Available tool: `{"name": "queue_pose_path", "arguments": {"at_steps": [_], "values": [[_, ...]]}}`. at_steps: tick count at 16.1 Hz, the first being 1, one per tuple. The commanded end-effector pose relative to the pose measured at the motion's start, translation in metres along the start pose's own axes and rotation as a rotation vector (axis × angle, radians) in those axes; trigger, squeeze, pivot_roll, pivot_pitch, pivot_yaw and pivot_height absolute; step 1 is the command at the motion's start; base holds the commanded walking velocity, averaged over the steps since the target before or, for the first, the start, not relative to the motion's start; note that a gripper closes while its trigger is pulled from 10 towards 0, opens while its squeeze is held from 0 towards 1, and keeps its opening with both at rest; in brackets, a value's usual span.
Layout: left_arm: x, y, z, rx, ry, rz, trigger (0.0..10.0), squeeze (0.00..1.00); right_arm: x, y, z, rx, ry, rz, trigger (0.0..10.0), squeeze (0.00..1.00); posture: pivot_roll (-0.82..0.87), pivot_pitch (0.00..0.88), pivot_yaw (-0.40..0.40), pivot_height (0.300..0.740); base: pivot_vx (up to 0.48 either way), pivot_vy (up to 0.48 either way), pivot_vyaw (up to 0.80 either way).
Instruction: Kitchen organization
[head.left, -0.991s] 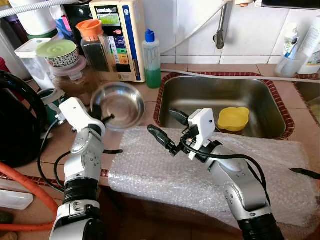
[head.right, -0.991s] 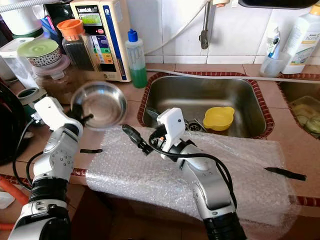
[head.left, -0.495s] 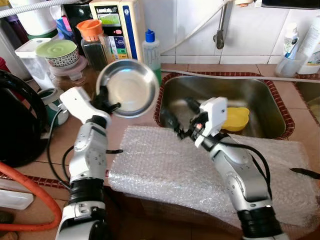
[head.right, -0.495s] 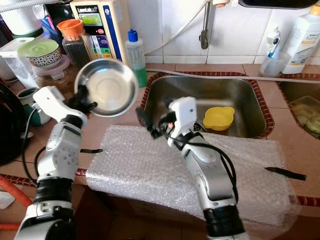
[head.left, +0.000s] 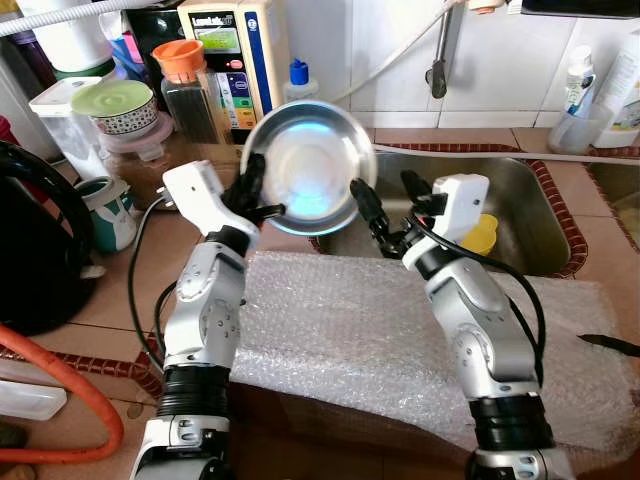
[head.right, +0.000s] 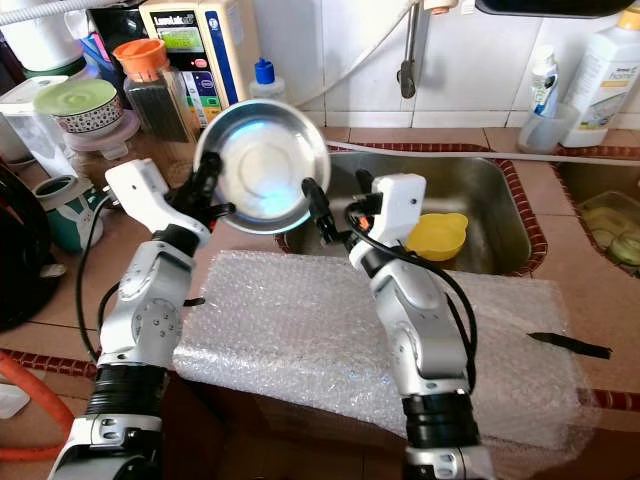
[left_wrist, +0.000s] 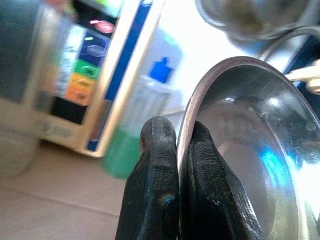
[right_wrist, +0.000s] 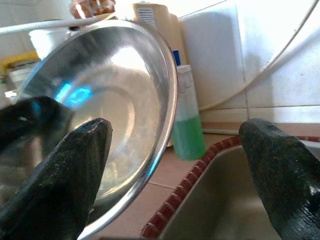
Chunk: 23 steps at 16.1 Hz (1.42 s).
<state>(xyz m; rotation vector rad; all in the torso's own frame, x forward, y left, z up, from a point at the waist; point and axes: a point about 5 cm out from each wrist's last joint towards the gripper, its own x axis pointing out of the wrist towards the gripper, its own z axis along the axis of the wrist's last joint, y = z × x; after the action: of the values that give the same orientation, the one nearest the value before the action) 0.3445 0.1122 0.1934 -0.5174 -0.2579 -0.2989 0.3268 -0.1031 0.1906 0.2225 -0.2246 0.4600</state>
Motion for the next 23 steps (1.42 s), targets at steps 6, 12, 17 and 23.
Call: {"name": "queue_pose_path", "arguments": {"at_steps": [6,12,17,23], "values": [[-0.007,-0.022,0.001,0.001,0.007,-0.149,0.0,0.00,0.013,-0.003,0.001,0.016,-0.008,-0.060,0.0,0.00,0.01,0.016,0.110,0.740,0.000,0.000,0.00],[-0.008,-0.022,0.000,0.006,0.023,-0.155,0.0,0.00,0.012,-0.018,0.005,0.088,-0.043,-0.170,0.0,0.00,0.01,0.016,0.119,0.740,0.000,0.000,0.00],[-0.009,-0.018,0.001,0.015,0.027,-0.142,0.0,0.00,0.010,-0.020,0.004,0.109,-0.043,-0.194,0.0,0.00,0.01,0.019,0.120,0.740,0.000,0.000,0.00],[-0.010,-0.018,-0.004,0.027,0.050,-0.140,0.0,0.00,0.011,-0.021,0.003,0.127,-0.042,-0.197,0.0,0.00,0.02,0.017,0.121,0.740,0.000,0.000,0.00]]}}
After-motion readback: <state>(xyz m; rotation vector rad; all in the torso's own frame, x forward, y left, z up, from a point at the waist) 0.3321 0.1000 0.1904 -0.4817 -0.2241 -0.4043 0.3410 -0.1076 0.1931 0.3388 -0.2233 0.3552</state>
